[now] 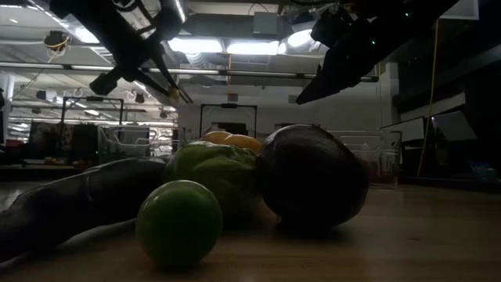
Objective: Sort produce into baskets
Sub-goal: Put the yellow corn into the left transparent bin
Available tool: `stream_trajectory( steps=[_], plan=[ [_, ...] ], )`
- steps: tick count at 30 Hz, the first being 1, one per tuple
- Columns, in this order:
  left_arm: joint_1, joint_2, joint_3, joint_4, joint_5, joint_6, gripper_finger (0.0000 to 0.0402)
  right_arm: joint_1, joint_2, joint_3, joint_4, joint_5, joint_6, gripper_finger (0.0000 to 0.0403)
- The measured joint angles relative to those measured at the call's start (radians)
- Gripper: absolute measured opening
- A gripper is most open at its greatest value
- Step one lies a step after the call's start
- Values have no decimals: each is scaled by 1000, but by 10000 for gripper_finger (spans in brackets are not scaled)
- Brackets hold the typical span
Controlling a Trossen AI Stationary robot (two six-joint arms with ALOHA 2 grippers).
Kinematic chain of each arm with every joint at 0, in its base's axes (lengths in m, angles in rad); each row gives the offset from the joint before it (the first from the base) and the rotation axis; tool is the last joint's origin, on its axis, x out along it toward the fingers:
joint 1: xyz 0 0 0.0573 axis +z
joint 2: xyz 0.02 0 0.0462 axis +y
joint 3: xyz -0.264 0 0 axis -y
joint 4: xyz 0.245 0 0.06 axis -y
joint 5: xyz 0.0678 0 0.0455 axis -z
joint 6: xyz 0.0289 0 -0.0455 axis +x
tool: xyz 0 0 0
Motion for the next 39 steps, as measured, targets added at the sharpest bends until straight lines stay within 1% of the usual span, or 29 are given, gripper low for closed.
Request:
stream_trajectory(
  steps=[3,7,10,12,16,20,24,30,36,39],
  plan=[
    [119,-54,0,-22,-18,110,67,0,0,0,0,0,0,193],
    [256,-75,1,-36,-20,308,67,0,0,0,-1,0,0,193],
    [323,-68,1,-57,-13,431,68,0,0,0,-1,0,0,193],
    [348,-58,1,-102,2,500,68,0,0,0,-1,0,0,193],
    [362,-39,1,-199,6,569,68,0,0,0,-1,0,0,193],
    [361,-21,1,-251,4,628,68,0,0,0,-1,0,0,193],
    [359,-10,-21,-241,4,655,68,0,13,0,-2,0,0,193],
    [359,-3,-69,-243,6,655,68,0,50,0,-1,0,0,193],
    [359,-4,-103,-241,54,691,68,0,92,0,-1,0,0,193],
    [359,-4,-107,-241,58,712,69,0,106,0,-1,0,0,193]
  ],
)
